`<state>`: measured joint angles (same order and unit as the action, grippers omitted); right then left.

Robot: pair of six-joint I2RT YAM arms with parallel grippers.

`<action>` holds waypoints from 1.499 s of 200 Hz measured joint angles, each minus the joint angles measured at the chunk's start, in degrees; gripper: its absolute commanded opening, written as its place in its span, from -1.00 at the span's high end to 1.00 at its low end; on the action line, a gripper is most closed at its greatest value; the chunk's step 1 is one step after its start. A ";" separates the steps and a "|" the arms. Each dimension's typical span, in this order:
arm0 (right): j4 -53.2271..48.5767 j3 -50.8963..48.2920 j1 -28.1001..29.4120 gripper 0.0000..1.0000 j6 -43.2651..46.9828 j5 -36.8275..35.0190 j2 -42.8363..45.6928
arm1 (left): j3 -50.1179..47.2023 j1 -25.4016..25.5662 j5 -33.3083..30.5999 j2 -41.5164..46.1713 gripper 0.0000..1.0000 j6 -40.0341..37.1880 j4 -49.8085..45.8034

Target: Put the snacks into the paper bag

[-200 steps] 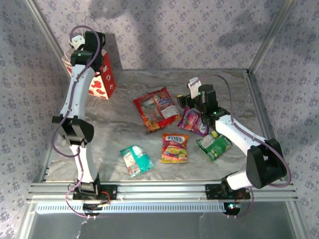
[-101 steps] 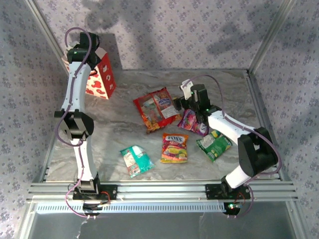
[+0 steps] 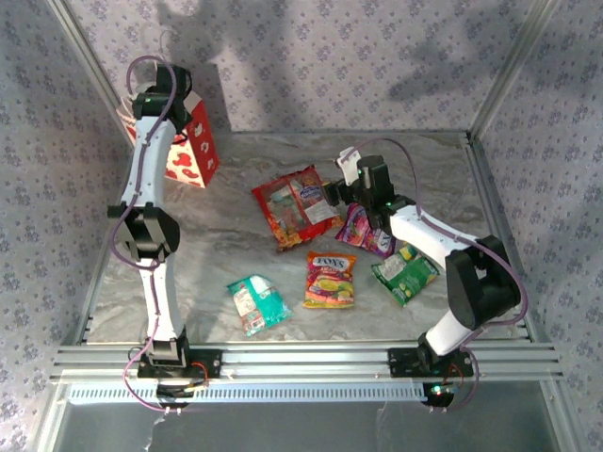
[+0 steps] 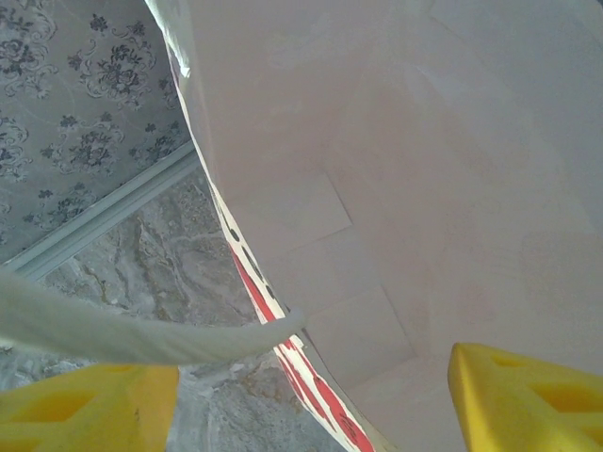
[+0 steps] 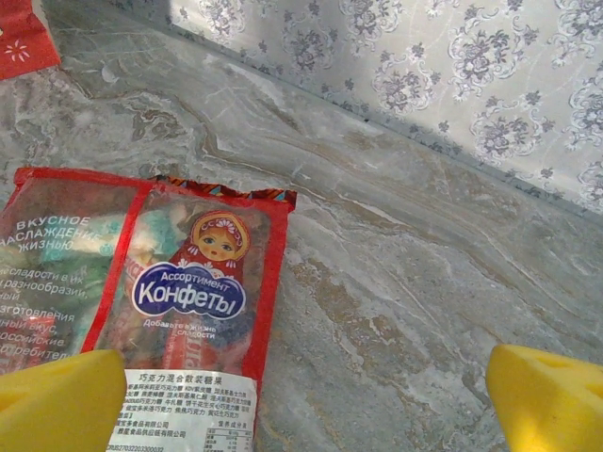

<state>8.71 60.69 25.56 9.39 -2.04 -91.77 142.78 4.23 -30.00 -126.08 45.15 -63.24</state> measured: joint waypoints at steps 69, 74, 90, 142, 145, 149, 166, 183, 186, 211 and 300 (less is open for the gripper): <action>-0.44 1.03 0.26 -1.00 0.09 0.37 -0.96 | 0.07 -1.81 0.90 -1.44 -0.48 1.29 -0.11; -0.44 1.14 0.26 -1.00 0.11 0.39 -1.01 | 0.07 -2.05 0.92 -1.46 -0.46 1.36 -0.11; -0.44 1.51 0.28 -1.00 0.09 0.39 -1.05 | 0.04 -2.67 0.90 -1.60 -0.41 1.42 -0.26; -0.90 1.88 0.46 -1.00 0.09 0.48 -1.05 | 0.07 -2.80 2.16 -1.60 -0.14 1.14 -1.09; -0.92 1.95 0.46 -1.00 0.09 0.48 -1.05 | 0.07 -2.78 2.21 -1.60 -0.14 1.03 -1.14; -1.03 2.08 0.48 -1.00 0.09 0.57 -1.05 | 0.07 -2.75 2.32 -1.60 -0.14 0.92 -1.20; -1.22 2.60 0.59 -1.00 0.09 0.63 -1.05 | 0.07 -2.73 2.86 -1.60 -0.18 0.76 -1.38; -1.31 2.89 0.74 -1.00 0.09 0.85 -1.05 | 0.09 -2.73 3.80 -1.60 -0.10 0.79 -1.57; -1.33 2.91 0.76 -1.00 0.09 0.87 -1.05 | 0.09 -2.73 3.91 -1.60 -0.09 0.76 -1.57; -1.84 2.99 1.11 -1.00 0.07 1.05 -1.05 | 0.11 -2.73 5.03 -1.60 0.02 0.31 -1.77; -3.41 2.99 1.57 -1.00 0.07 1.03 -0.44 | -1.49 -2.73 11.21 1.92 0.53 -5.09 -3.10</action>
<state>5.30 63.68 27.14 9.45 -1.02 -92.20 141.29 1.50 -18.79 -124.16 40.05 -66.35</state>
